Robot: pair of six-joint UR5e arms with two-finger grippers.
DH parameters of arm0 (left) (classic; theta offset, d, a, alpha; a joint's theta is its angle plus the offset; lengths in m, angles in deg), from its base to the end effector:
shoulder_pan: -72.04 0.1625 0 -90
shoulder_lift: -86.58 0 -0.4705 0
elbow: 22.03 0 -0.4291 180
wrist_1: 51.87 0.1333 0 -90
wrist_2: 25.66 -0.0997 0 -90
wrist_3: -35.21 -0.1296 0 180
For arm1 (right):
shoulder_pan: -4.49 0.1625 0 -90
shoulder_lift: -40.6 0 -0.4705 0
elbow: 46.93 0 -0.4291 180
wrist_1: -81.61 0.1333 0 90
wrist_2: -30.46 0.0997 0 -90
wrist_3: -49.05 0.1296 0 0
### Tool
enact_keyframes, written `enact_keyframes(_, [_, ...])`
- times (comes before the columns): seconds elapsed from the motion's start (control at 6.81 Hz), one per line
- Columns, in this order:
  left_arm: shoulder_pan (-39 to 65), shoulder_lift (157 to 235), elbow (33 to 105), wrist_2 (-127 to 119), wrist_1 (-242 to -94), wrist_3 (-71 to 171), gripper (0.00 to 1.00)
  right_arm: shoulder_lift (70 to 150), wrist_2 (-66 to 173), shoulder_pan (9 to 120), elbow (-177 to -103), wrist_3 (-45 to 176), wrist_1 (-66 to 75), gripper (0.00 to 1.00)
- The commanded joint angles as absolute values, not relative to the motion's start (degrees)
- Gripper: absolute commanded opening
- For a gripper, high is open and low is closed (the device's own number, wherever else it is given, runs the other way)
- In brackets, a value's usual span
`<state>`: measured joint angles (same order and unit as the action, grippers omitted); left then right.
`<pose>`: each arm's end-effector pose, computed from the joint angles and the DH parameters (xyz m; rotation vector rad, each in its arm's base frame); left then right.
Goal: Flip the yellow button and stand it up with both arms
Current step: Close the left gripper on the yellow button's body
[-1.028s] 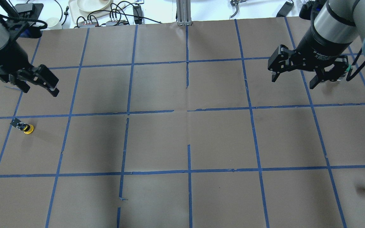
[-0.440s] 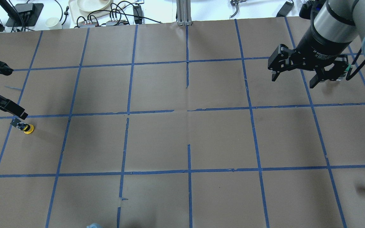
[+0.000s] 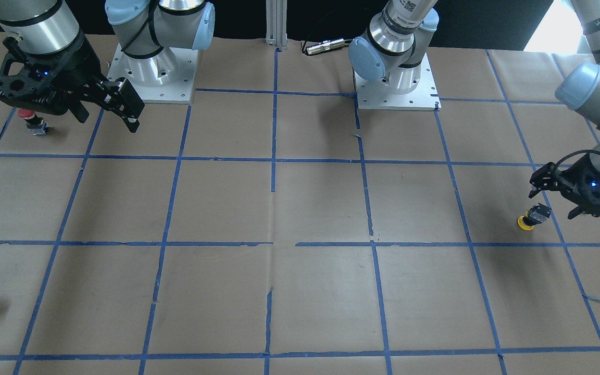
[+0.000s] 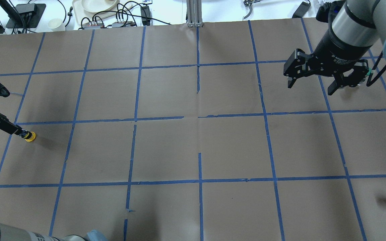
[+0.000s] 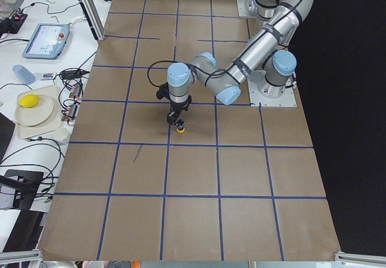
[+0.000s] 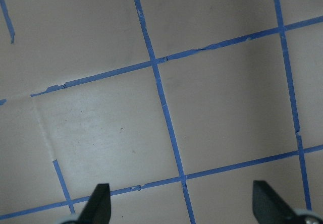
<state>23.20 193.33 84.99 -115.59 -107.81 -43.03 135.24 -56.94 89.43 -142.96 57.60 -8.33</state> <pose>0.2896 -0.5340 0.2454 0.9977 2.9750 -0.0057 0.0957 -0.4977 0.4891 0.3678 3.0748 0.0413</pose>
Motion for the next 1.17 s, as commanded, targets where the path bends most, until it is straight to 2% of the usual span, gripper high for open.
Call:
enact_keyframes(0.0, [23.44, 195.64, 85.63, -113.4, -106.1, -44.69, 0.99, 135.87, -56.99, 89.04, -142.73, 58.19, -4.89, 1.0])
enact_keyframes(0.73, [23.44, 197.58, 85.73, -114.17, -104.6, -44.86, 0.88, 139.48, -55.94, 89.13, -144.22, 58.72, -5.23, 1.0])
enact_keyframes(0.88, [23.44, 197.58, 85.64, -114.26, -104.6, -45.11, 0.75, 139.74, -55.07, 89.21, -143.87, 58.81, -5.14, 1.0])
enact_keyframes(1.03, [23.44, 197.41, 85.55, -114.17, -104.69, -45.47, 0.57, 140.09, -51.75, 89.47, -144.13, 58.89, -4.71, 1.0])
